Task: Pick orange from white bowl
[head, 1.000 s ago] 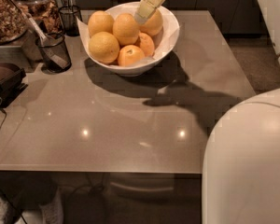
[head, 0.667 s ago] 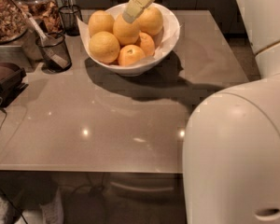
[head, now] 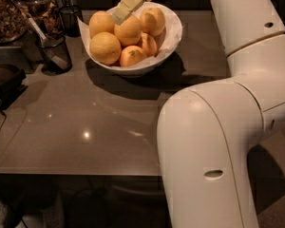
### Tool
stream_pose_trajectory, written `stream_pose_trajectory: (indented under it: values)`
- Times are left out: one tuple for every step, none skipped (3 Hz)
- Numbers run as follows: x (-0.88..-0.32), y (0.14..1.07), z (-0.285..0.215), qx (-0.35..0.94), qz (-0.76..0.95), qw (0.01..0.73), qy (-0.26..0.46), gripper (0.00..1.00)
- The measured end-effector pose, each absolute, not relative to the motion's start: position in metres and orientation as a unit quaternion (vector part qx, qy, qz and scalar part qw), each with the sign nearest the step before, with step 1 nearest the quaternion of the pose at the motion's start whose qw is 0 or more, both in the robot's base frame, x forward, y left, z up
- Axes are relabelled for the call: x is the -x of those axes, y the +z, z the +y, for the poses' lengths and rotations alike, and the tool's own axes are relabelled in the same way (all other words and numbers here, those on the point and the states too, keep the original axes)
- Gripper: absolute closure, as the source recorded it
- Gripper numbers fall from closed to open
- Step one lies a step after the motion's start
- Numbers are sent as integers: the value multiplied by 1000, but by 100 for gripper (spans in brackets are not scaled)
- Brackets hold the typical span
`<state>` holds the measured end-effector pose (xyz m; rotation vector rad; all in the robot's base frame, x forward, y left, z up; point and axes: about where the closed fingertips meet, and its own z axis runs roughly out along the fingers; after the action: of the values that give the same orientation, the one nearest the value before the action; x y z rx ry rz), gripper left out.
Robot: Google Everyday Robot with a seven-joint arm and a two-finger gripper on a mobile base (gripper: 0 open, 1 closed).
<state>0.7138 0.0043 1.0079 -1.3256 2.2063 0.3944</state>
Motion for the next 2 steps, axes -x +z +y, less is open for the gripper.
stream_pose_trajectory:
  values:
    - [-721, 1003, 9, 484, 820, 265, 151, 26]
    - [-727, 998, 9, 477, 825, 263, 153, 20]
